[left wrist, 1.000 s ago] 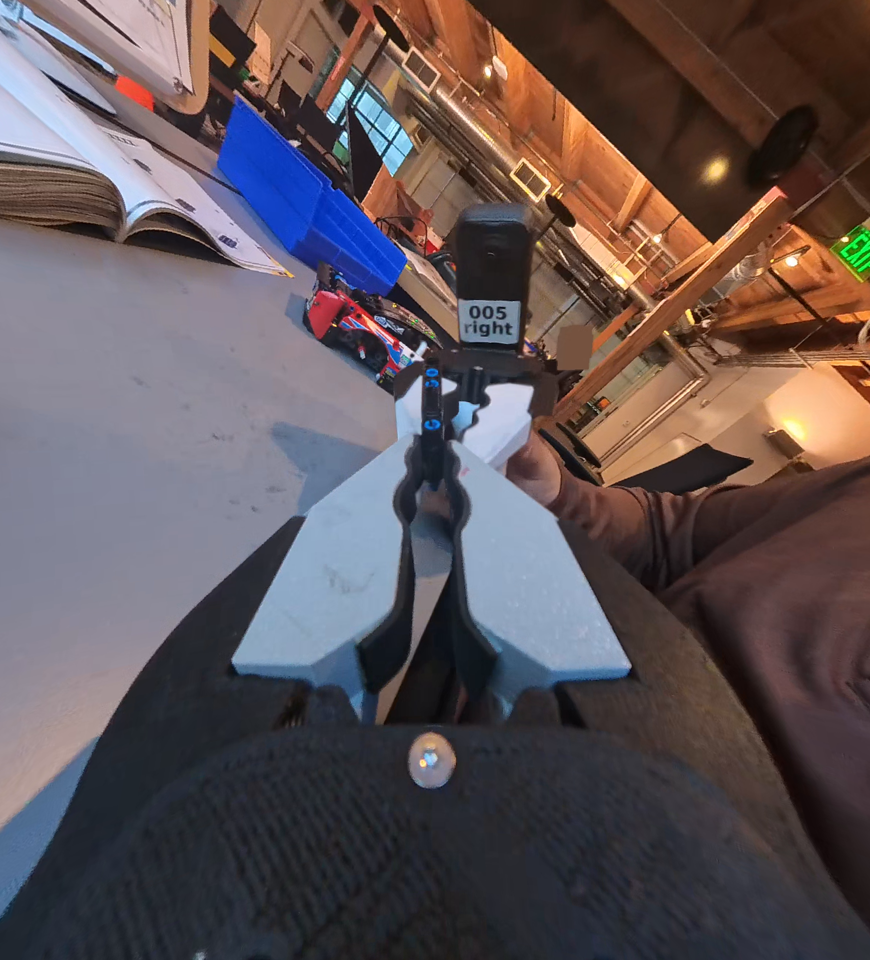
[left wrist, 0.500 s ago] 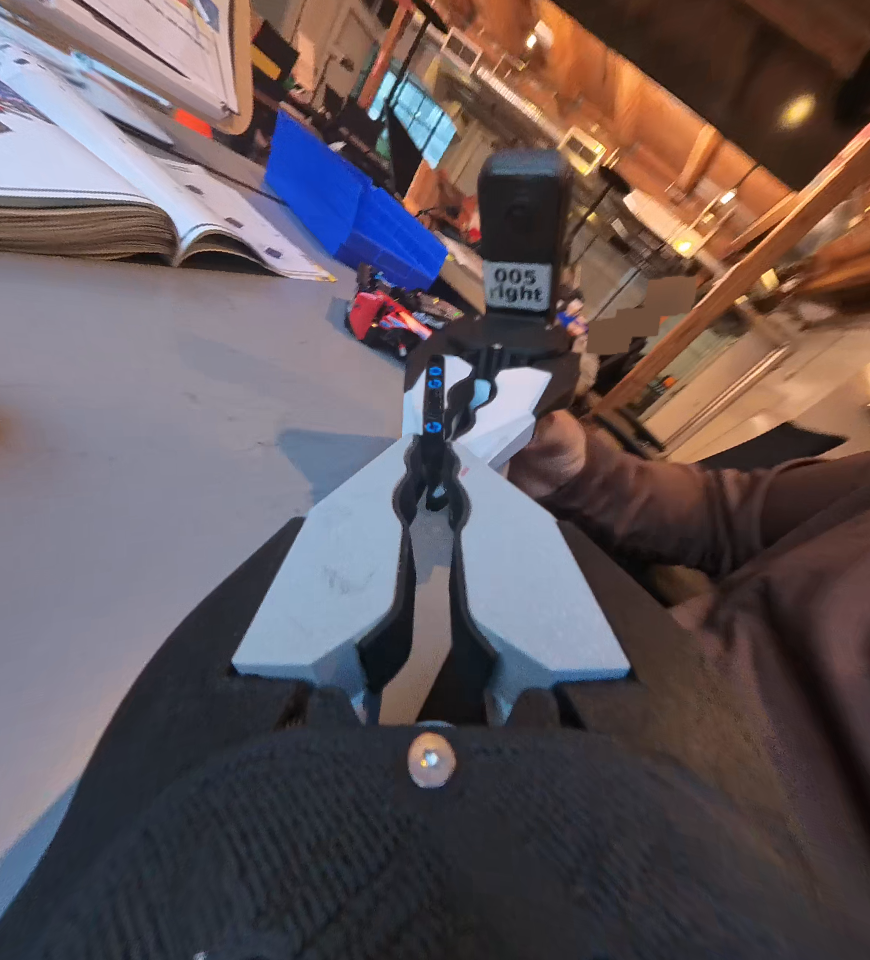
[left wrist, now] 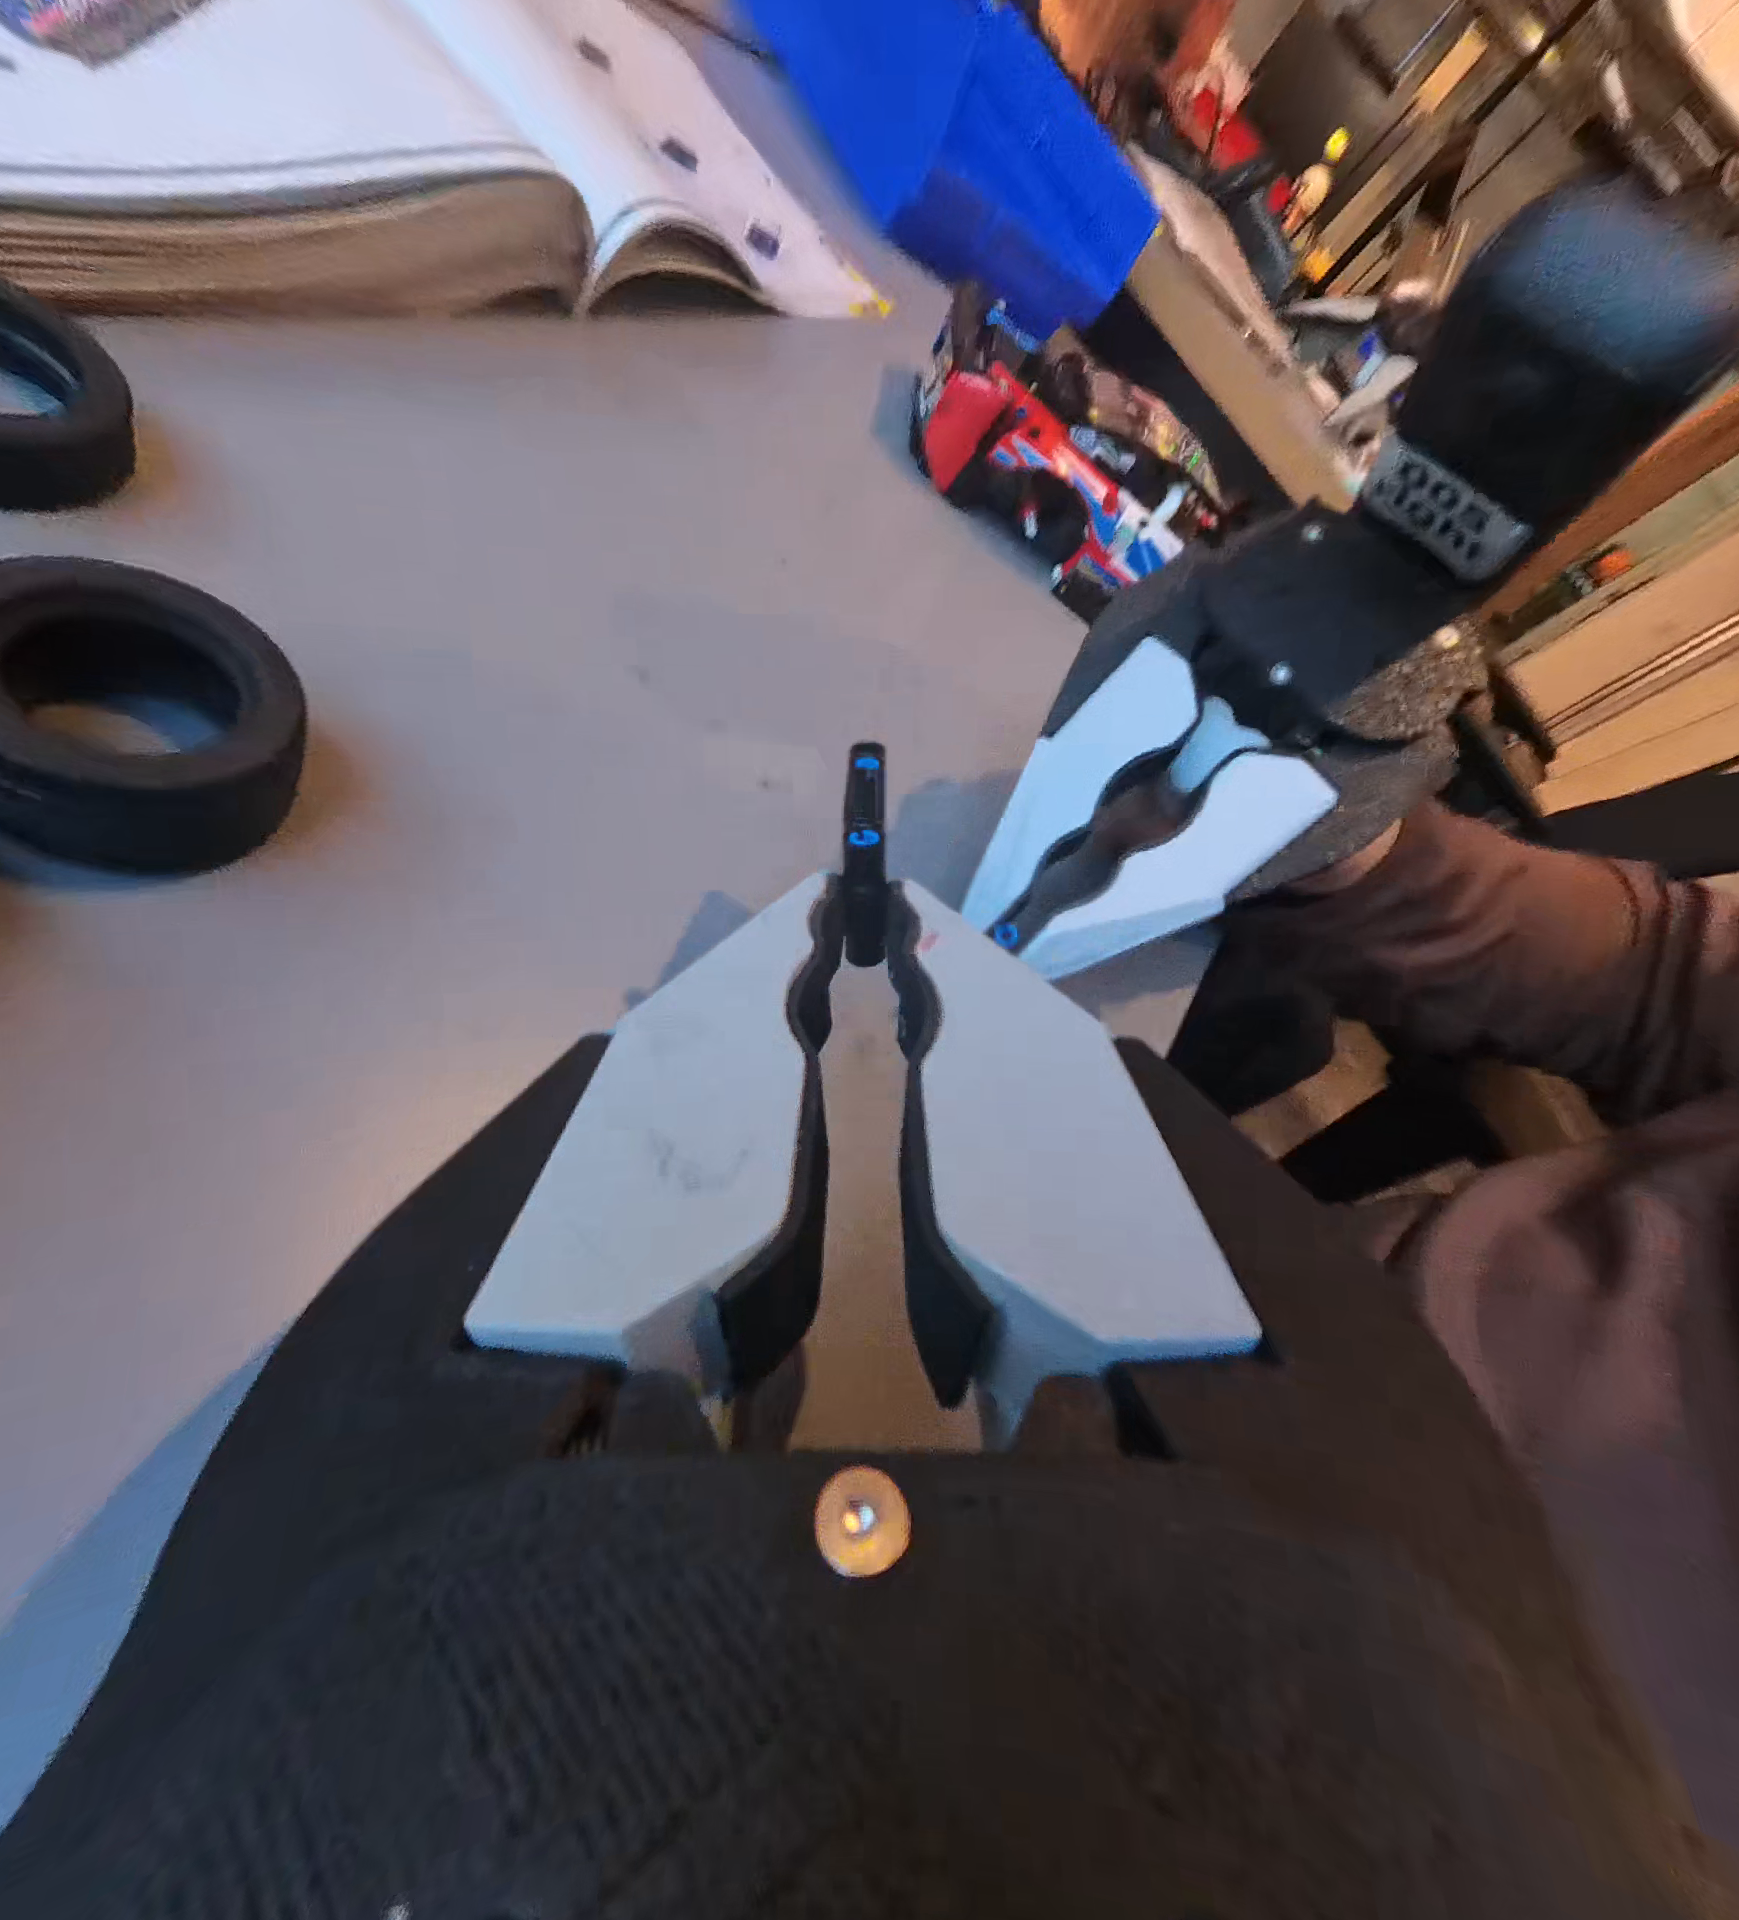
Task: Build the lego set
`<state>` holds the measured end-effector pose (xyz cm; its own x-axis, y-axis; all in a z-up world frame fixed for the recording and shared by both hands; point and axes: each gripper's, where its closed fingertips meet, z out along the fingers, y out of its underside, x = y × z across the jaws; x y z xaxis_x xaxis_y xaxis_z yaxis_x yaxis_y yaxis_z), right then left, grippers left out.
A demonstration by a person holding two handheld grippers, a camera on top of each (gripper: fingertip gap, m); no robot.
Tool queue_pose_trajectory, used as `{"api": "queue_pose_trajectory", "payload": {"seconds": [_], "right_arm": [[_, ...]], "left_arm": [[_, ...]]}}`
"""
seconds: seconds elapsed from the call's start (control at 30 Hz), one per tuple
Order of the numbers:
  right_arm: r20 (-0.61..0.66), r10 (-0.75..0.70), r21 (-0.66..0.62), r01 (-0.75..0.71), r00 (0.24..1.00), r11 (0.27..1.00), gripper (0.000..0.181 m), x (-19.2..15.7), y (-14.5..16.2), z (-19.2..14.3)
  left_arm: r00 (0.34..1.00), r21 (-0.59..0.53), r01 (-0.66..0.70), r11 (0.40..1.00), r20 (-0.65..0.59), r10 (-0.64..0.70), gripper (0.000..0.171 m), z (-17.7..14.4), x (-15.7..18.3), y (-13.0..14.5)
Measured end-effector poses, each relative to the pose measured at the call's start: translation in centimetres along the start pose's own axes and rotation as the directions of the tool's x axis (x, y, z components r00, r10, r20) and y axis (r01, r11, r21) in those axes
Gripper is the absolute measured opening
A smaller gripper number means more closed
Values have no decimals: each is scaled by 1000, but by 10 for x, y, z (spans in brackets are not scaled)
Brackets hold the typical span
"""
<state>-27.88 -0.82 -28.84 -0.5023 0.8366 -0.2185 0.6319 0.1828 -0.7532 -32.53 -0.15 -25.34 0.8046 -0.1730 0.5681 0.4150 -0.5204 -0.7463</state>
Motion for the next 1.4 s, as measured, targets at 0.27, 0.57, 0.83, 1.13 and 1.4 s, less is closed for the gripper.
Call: {"api": "queue_pose_trajectory", "payload": {"seconds": [0.27, 0.57, 0.83, 1.13, 1.4], "right_arm": [[-154, -71, -70, 61, 985, 996, 5, 30, 19, -16], [-122, -28, -17, 26, 992, 1000, 5, 36, 18, -28], [-147, -8, 19, 11, 989, 1000, 5, 40, 17, -47], [314, 237, 438, -361, 920, 823, 5, 13, -48, -81], [701, 319, 452, -743, 638, 494, 5, 9, -74, -102]], "left_arm": [[975, -202, -89, 975, 181, 126, 21, -13, -18, 40], [896, -249, -283, 926, 276, 348, 30, -24, -38, 18], [969, -368, -245, 897, -122, 215, 25, 7, 11, 51], [828, -266, -515, 815, 93, 553, 27, 30, 43, 19], [504, -75, -803, 591, 444, 741, 41, 40, 81, -50]]}}
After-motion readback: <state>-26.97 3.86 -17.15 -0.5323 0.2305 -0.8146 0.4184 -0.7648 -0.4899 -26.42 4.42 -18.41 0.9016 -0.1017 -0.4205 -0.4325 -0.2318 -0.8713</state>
